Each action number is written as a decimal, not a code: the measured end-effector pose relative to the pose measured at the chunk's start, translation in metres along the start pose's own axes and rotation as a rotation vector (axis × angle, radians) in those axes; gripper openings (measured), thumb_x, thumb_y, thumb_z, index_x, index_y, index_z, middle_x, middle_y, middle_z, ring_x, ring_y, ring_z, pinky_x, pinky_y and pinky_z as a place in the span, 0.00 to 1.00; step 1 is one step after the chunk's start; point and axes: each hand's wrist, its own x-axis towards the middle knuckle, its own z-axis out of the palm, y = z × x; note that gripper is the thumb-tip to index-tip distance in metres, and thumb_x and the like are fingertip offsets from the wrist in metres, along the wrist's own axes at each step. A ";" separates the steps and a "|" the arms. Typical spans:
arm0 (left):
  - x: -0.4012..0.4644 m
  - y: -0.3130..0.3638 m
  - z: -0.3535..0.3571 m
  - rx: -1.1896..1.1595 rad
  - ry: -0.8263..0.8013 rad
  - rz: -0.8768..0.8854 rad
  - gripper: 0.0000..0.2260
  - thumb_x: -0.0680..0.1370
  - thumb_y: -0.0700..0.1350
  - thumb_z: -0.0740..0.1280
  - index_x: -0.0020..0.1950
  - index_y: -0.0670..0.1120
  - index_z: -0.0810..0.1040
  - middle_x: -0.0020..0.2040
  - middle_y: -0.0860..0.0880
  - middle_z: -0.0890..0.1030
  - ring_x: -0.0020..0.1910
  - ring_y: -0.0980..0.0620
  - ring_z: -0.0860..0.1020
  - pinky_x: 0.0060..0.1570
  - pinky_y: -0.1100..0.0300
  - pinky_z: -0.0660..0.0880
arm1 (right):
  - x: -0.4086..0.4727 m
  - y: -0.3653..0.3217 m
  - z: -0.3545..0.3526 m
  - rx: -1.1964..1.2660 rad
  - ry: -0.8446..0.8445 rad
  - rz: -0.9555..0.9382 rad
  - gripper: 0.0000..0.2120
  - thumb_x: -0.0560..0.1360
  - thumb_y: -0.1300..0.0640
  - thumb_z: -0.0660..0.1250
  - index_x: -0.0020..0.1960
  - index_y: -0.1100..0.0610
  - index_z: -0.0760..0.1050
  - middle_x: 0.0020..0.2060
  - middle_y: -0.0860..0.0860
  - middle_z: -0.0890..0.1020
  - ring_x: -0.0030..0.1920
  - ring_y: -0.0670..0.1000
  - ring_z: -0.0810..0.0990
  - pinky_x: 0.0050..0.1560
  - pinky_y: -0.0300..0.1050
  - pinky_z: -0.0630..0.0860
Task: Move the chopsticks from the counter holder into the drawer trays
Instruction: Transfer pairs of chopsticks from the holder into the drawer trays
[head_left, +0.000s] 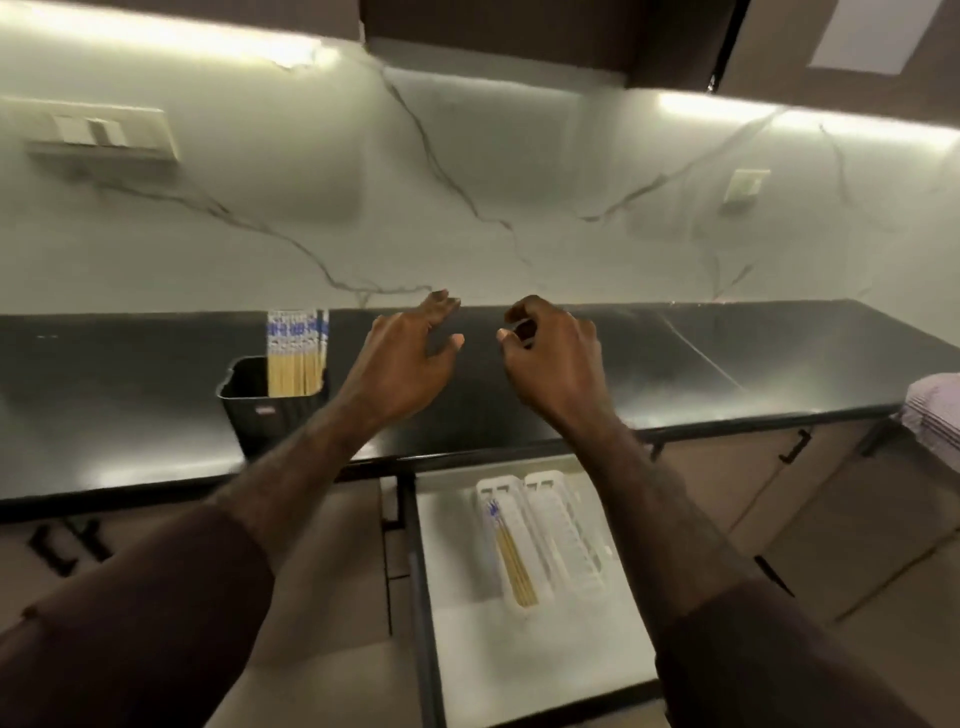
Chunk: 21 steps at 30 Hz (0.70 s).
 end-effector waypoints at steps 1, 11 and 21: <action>0.000 -0.012 -0.015 0.005 0.017 -0.002 0.22 0.78 0.44 0.68 0.71 0.45 0.72 0.72 0.45 0.71 0.72 0.50 0.68 0.72 0.53 0.64 | 0.005 -0.016 0.012 0.014 -0.003 -0.013 0.11 0.76 0.53 0.67 0.57 0.55 0.79 0.50 0.52 0.85 0.50 0.53 0.83 0.55 0.52 0.80; 0.008 -0.192 -0.145 0.124 0.041 -0.109 0.24 0.77 0.40 0.68 0.72 0.41 0.70 0.72 0.43 0.71 0.72 0.48 0.68 0.67 0.64 0.60 | 0.066 -0.157 0.183 0.101 -0.085 -0.109 0.12 0.76 0.55 0.69 0.58 0.56 0.79 0.47 0.52 0.86 0.39 0.43 0.79 0.38 0.28 0.70; 0.044 -0.308 -0.143 0.101 -0.099 -0.140 0.26 0.77 0.42 0.69 0.74 0.43 0.67 0.73 0.43 0.70 0.72 0.46 0.69 0.68 0.57 0.64 | 0.111 -0.169 0.299 0.066 -0.167 -0.022 0.11 0.77 0.60 0.68 0.59 0.56 0.79 0.51 0.52 0.85 0.48 0.47 0.83 0.50 0.38 0.78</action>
